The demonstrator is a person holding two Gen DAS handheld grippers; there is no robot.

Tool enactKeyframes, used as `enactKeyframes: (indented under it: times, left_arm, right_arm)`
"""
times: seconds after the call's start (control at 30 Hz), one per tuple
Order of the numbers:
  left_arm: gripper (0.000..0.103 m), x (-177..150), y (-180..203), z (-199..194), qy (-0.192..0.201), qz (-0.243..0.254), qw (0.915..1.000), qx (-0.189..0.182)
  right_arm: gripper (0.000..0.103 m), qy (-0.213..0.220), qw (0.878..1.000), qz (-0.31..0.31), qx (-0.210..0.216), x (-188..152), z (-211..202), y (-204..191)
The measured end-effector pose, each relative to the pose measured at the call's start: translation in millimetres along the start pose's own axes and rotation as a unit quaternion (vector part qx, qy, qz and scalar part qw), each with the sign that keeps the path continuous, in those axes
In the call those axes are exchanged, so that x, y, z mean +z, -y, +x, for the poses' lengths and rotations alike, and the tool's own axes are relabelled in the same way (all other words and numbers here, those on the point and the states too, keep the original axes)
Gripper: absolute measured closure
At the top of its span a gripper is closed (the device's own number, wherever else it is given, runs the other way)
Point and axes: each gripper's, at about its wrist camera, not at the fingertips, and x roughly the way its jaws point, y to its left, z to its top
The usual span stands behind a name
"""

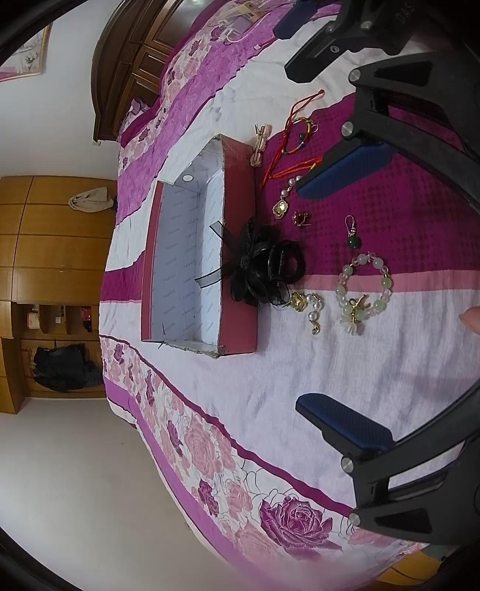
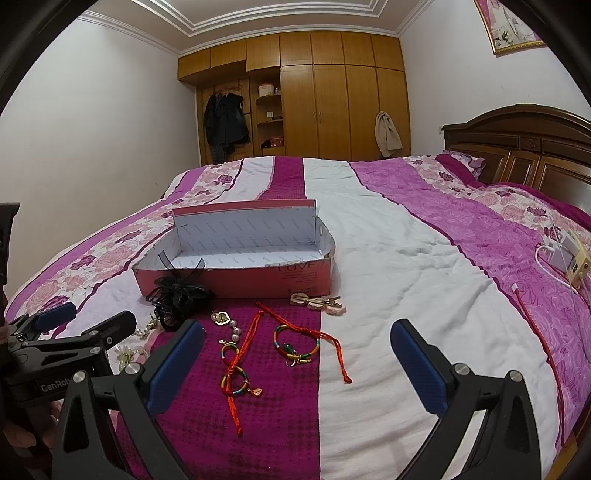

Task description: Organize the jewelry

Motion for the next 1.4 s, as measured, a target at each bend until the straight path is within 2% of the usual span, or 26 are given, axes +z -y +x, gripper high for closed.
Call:
enactKeyframes:
  times: [1.4]
  left_arm:
    - [0.005, 3.3, 6.5, -5.0, 0.007, -0.005, 1.0000, -0.001]
  right_arm:
    - [0.000, 0.000, 1.000, 0.001, 0.000, 0.5, 0.0, 0.8]
